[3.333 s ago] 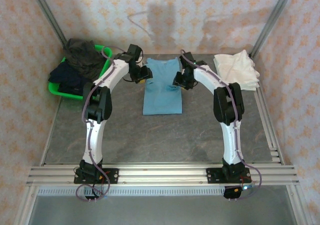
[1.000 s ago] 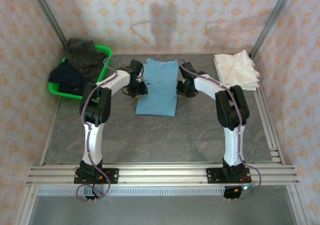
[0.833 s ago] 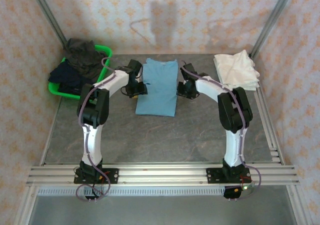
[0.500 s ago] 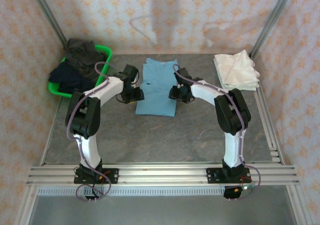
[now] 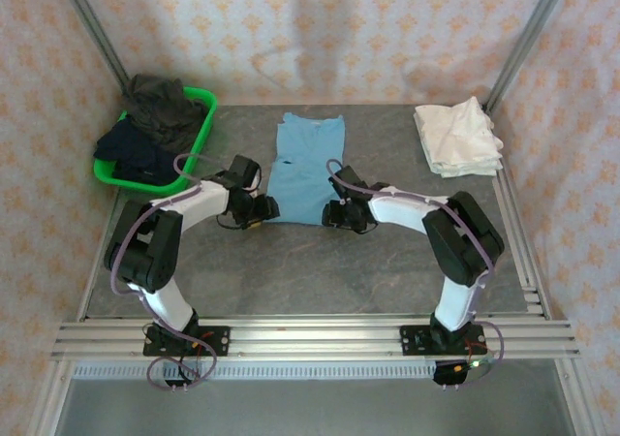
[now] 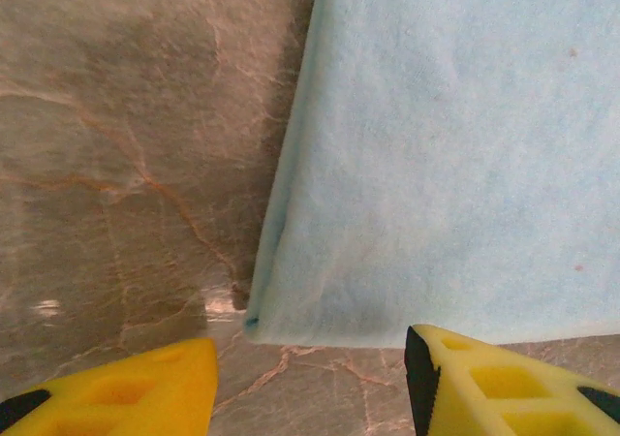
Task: Fold and stack the t-shirts
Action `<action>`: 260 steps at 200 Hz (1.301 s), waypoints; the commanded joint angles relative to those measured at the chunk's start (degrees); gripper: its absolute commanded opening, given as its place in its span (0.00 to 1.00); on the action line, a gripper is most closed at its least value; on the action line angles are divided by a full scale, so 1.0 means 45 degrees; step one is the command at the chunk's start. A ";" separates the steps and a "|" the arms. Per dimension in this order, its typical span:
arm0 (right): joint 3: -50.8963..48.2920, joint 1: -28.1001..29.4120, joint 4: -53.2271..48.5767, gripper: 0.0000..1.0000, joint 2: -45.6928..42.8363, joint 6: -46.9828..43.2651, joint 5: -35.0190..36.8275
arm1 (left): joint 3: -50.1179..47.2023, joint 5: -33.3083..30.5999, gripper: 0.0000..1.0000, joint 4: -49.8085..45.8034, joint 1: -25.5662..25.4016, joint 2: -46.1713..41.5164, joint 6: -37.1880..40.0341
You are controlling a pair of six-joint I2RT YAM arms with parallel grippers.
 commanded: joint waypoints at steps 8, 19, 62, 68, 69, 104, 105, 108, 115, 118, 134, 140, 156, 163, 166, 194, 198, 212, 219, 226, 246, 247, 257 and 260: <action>-0.1155 0.0215 0.0751 0.55 -0.0598 0.0689 -0.0202 | -0.0650 0.0339 0.55 0.1306 -0.0147 -0.0174 -0.0563; -0.1347 0.0281 0.0957 0.53 -0.0547 0.0784 -0.0244 | -0.0850 0.0411 0.55 0.1615 -0.0167 -0.0140 -0.0664; -0.1596 0.0342 0.1426 0.38 -0.0355 0.0975 0.0108 | -0.1390 0.0540 0.36 0.2148 -0.0244 -0.0225 -0.0866; -0.1591 0.0342 0.1423 0.36 -0.0355 0.0966 0.0205 | -0.1457 0.0506 0.31 0.2164 -0.0237 -0.0275 -0.0884; -0.1589 0.0342 0.1417 0.36 -0.0355 0.0959 0.0224 | -0.1463 0.0501 0.30 0.2161 -0.0242 -0.0286 -0.0885; -0.1618 0.0323 0.1168 0.26 -0.0521 0.0910 0.0627 | -0.1809 0.0406 0.16 0.1976 -0.0237 -0.0724 -0.0819; -0.1622 0.0323 0.1153 0.26 -0.0536 0.0912 0.0621 | -0.1815 0.0392 0.16 0.1969 -0.0242 -0.0736 -0.0823; -0.1640 0.0323 0.1115 0.25 -0.0588 0.0923 0.0649 | -0.1847 0.0366 0.16 0.1931 -0.0244 -0.0787 -0.0826; -0.1653 0.0325 0.1057 0.24 -0.0728 0.0953 0.0648 | -0.1877 0.0297 0.15 0.1798 -0.0244 -0.0903 -0.0808; -0.1663 0.0323 0.1030 0.24 -0.0795 0.0967 0.0638 | -0.1862 0.0273 0.15 0.1746 -0.0247 -0.0944 -0.0807; -0.1632 0.0342 0.1021 0.30 -0.1172 0.1006 0.0529 | -0.1831 0.0143 0.23 0.1619 -0.0247 -0.1211 -0.0768; -0.1564 0.0357 0.1068 0.34 -0.1257 0.1061 0.0425 | -0.1741 0.0064 0.31 0.1528 -0.0242 -0.1252 -0.0748; -0.1266 0.0420 0.1114 0.37 -0.1244 0.1080 0.0309 | -0.1334 -0.0094 0.44 0.1305 -0.0244 -0.1127 -0.0632; -0.1061 0.0445 0.0970 0.39 -0.1142 0.1099 0.0426 | -0.1164 -0.0129 0.47 0.1235 -0.0236 -0.1010 -0.0617; -0.0984 0.0441 0.0922 0.40 -0.1096 0.1091 0.0483 | -0.1082 -0.0098 0.48 0.1248 -0.0243 -0.0960 -0.0613; -0.0366 0.0440 0.0250 0.47 -0.0425 0.1140 0.1255 | -0.0529 -0.0245 0.50 0.1080 -0.0232 -0.0282 -0.0470; -0.0338 0.0443 0.0248 0.48 -0.0352 0.1151 0.1266 | -0.0459 -0.0294 0.50 0.1046 -0.0230 -0.0172 -0.0442; -0.0250 0.0441 0.0232 0.50 -0.0063 0.1173 0.1401 | -0.0359 -0.0305 0.49 0.1197 -0.0227 0.0117 -0.0436; -0.0210 0.0443 0.0253 0.50 0.0079 0.1149 0.1339 | -0.0247 -0.0288 0.50 0.1201 -0.0218 0.0256 -0.0419; -0.0152 0.0440 0.0247 0.50 0.0222 0.1148 0.1318 | -0.0161 -0.0295 0.49 0.1232 -0.0218 0.0397 -0.0401; -0.0085 0.0441 0.0386 0.47 0.0586 0.1147 0.1138 | 0.0015 -0.0226 0.46 0.1262 -0.0227 0.0797 -0.0368; -0.0074 0.0441 0.0381 0.47 0.0594 0.1148 0.1130 | 0.0015 -0.0227 0.45 0.1280 -0.0227 0.0816 -0.0363; -0.0006 0.0440 0.0286 0.39 0.0685 0.1143 0.1169 | -0.0021 -0.0139 0.40 0.1401 -0.0226 0.0926 -0.0387; -0.0005 0.0435 0.0275 0.37 0.0688 0.1145 0.1184 | -0.0040 -0.0111 0.37 0.1433 -0.0227 0.0949 -0.0396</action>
